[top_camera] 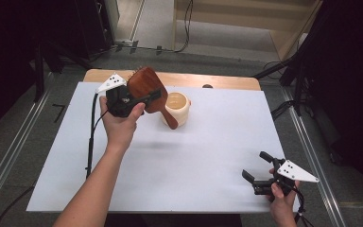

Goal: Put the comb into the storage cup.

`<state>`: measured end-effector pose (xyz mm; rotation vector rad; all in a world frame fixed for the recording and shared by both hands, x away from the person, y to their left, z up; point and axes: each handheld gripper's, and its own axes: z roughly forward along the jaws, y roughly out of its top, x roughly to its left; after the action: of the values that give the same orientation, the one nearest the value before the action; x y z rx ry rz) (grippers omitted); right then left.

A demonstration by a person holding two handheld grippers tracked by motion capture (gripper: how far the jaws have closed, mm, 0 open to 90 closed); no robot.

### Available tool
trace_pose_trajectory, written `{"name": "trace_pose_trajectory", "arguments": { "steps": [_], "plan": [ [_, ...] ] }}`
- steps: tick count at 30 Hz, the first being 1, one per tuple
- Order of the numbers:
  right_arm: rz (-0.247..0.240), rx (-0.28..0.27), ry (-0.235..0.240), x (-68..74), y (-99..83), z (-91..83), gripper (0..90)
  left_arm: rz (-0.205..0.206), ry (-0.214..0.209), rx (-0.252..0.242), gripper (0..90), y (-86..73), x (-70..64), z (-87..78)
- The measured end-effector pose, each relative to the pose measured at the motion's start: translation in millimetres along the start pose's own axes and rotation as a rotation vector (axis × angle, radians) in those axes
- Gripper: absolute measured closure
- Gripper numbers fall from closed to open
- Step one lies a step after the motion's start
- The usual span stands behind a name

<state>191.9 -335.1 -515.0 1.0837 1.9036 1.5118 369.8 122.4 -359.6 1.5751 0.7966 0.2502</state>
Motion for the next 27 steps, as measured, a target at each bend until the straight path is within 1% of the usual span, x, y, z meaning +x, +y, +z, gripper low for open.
{"name": "trace_pose_trajectory", "arguments": {
  "steps": [6,13,20,27],
  "plan": [
    [-0.005,0.000,0.000,0.0,-0.3,0.5,0.0,-0.004,0.005,-0.006,56.3,0.7,2.6,4.0],
    [-0.010,-0.002,0.000,-0.1,-0.4,1.1,0.0,-0.008,-0.003,-0.016,56.3,2.6,4.9,5.7],
    [-0.008,0.001,0.000,0.1,-0.4,1.1,0.0,-0.009,0.001,-0.028,56.3,8.9,5.8,8.1],
    [-0.007,-0.002,0.000,-0.6,-0.5,0.5,0.0,-0.009,0.008,-0.033,56.3,14.3,8.7,15.2]
  ]
}}
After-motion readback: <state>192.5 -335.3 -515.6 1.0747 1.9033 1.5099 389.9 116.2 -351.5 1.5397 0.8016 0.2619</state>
